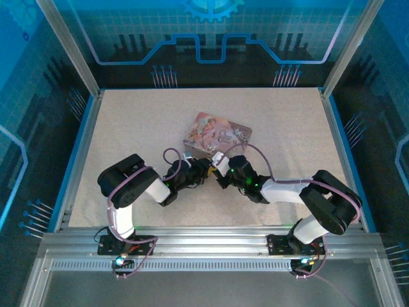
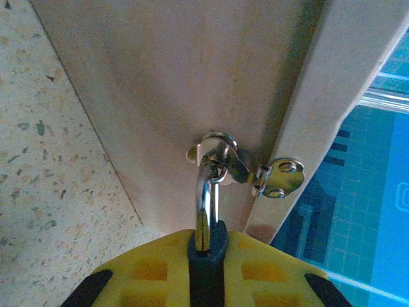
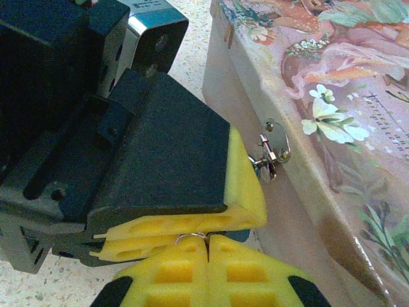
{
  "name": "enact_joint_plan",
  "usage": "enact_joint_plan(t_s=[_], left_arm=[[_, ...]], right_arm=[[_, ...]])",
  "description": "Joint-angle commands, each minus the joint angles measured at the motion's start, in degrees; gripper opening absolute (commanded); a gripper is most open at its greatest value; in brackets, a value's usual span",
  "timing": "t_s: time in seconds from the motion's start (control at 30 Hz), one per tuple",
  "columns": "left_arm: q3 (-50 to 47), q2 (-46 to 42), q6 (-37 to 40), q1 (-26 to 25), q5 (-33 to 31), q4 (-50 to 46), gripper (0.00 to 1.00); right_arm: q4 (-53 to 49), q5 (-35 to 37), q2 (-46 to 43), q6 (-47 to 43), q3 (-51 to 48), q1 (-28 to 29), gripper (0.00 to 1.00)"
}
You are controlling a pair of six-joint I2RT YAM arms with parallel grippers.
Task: Unlock a padlock with a key
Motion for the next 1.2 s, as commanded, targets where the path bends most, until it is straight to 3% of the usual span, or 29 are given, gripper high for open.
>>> enact_joint_plan(t_s=[0.0, 0.17, 0.5, 0.83, 1.17], left_arm=[[-0.8, 0.4, -0.5, -0.8, 1.6, 3.9, 0.0], [-0.9, 0.2, 0.1, -0.8, 1.3, 3.6, 0.07], [-1.0, -3.3, 3.9, -0.8, 0.2, -2.1, 0.37], [-2.3, -7.4, 7.2, 0.0, -0.6, -6.8, 0.59], [-2.9, -22.8, 17.6, 2.8, -1.8, -25.1, 0.66]], right_arm=[[5.5, -1.1, 0.1, 3.3, 0.3, -0.9, 0.0], [4.8, -1.2, 0.4, 4.0, 0.4, -0.9, 0.0], [5.4, -2.5, 1.2, 6.8, -0.8, -1.4, 0.0], [3.7, -8.8, 0.3, 12.6, -1.1, -4.2, 0.0], [2.0, -14.6, -2.3, 26.5, -1.6, -6.7, 0.0]])
